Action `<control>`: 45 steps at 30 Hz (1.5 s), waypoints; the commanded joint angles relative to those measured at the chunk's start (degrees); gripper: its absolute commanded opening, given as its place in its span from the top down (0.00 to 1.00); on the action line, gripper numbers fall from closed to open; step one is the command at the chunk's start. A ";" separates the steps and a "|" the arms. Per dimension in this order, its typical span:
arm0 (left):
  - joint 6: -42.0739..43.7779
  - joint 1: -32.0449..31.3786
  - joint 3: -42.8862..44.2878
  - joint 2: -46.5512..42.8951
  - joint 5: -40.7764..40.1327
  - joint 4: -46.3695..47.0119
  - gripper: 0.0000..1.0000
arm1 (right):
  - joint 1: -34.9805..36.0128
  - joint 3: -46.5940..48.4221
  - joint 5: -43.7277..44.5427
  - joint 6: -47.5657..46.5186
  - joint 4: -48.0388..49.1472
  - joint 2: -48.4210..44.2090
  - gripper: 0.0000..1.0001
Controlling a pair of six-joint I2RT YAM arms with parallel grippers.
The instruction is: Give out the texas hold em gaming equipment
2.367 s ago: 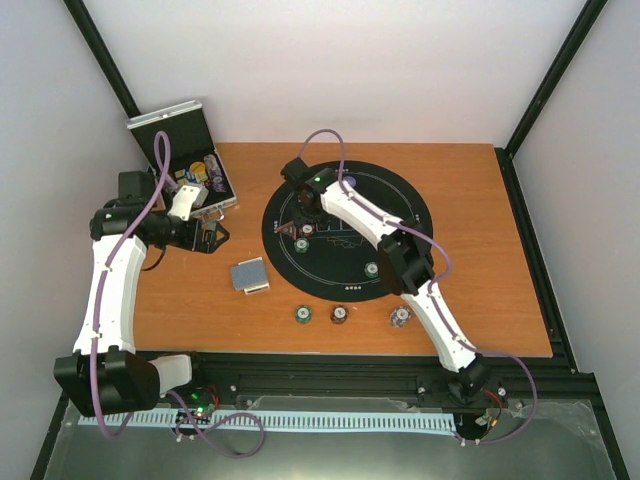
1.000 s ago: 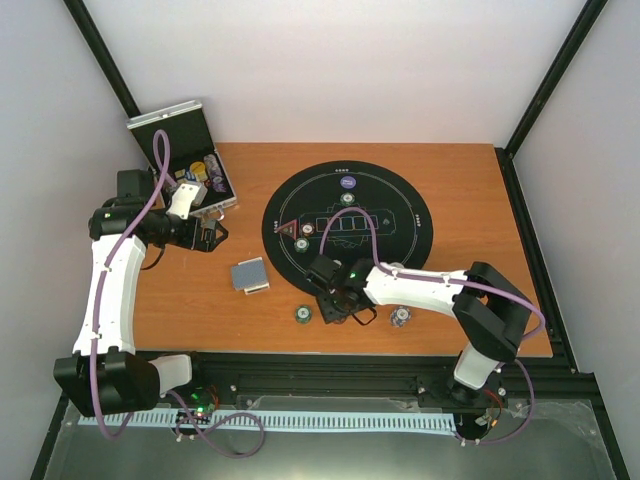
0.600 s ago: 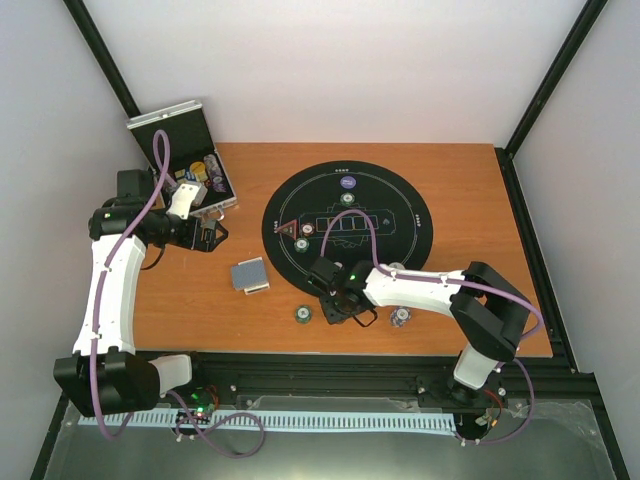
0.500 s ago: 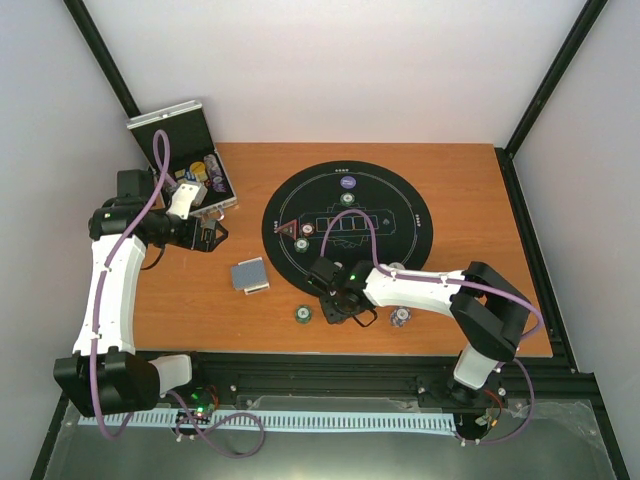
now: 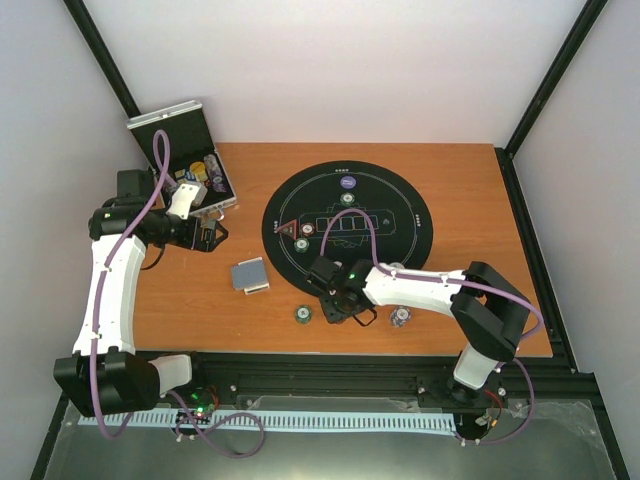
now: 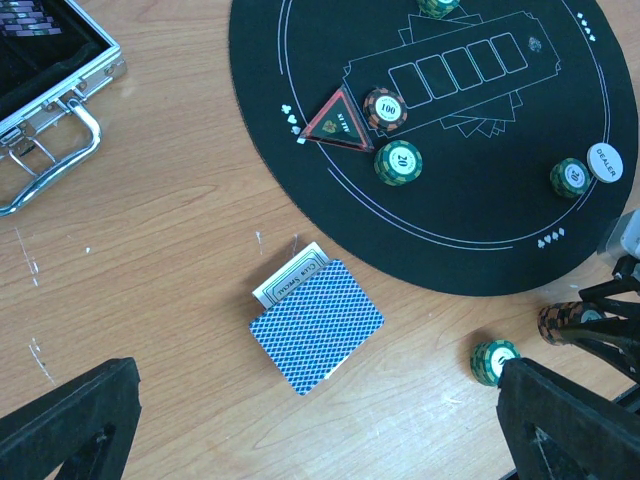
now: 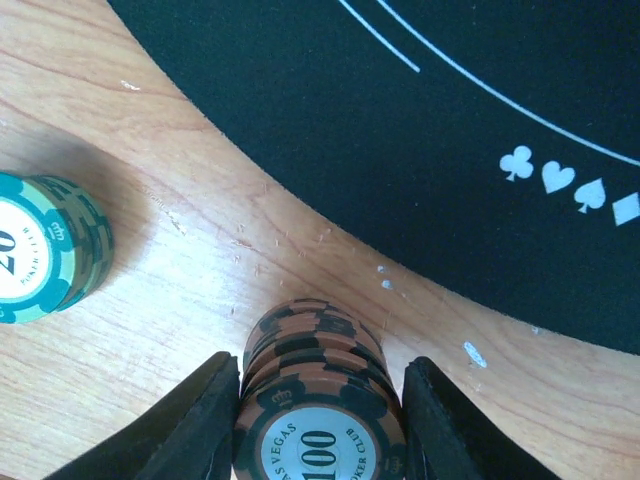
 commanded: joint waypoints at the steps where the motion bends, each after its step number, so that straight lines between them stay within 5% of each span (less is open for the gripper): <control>1: -0.14 0.32 2.00 -0.50 -0.03 -0.26 0.00 | 0.53 2.68 1.49 0.09 -2.25 -2.09 0.77; 8: -0.15 0.31 2.03 -0.59 -0.13 -0.35 0.00 | -1.86 9.66 3.30 -2.42 -7.45 -3.94 0.80; 15: -0.06 0.31 2.61 -0.61 -0.34 -0.59 0.00 | -14.41 19.87 3.28 -10.53 -10.22 -2.36 0.80; 28: 0.47 0.32 3.30 0.79 -0.12 -0.84 0.00 | -34.23 51.54 1.67 -19.59 -14.22 26.40 0.81; 33: 1.01 0.32 0.94 0.64 0.15 0.73 0.00 | -37.32 63.84 -0.50 -19.72 -16.28 37.90 0.80; 45: 1.78 0.29 -0.42 2.16 -0.86 2.59 0.00 | -39.25 76.13 -3.42 -18.97 -15.72 51.29 0.78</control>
